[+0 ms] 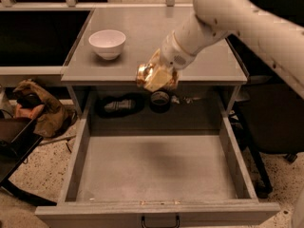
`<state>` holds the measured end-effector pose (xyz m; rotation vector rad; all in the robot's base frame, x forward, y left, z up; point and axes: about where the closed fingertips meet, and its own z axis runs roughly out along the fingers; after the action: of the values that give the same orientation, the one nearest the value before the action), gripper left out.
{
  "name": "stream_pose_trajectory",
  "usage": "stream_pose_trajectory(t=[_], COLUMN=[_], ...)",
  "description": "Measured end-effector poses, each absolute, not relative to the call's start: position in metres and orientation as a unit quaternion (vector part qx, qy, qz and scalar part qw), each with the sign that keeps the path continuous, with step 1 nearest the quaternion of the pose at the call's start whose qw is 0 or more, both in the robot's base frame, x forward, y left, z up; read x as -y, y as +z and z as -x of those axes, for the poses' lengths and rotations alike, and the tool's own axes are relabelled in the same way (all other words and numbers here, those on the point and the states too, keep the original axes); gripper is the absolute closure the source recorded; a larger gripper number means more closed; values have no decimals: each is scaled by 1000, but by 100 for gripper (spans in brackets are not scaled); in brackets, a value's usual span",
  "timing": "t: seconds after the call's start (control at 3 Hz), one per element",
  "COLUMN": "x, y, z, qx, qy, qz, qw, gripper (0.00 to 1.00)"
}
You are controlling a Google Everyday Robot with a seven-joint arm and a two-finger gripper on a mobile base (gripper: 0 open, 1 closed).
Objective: Pick orange can from top drawer and place on counter
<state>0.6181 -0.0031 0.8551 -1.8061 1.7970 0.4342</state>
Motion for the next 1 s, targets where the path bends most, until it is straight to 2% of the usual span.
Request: stream_pose_trajectory(t=[0.33, 0.67, 1.0], x=[3, 6, 25], y=[921, 942, 913], z=[-634, -658, -697], qx=[-651, -646, -666], qy=[112, 66, 31], qz=[684, 686, 671], qw=[310, 327, 325], gripper=[100, 100, 100])
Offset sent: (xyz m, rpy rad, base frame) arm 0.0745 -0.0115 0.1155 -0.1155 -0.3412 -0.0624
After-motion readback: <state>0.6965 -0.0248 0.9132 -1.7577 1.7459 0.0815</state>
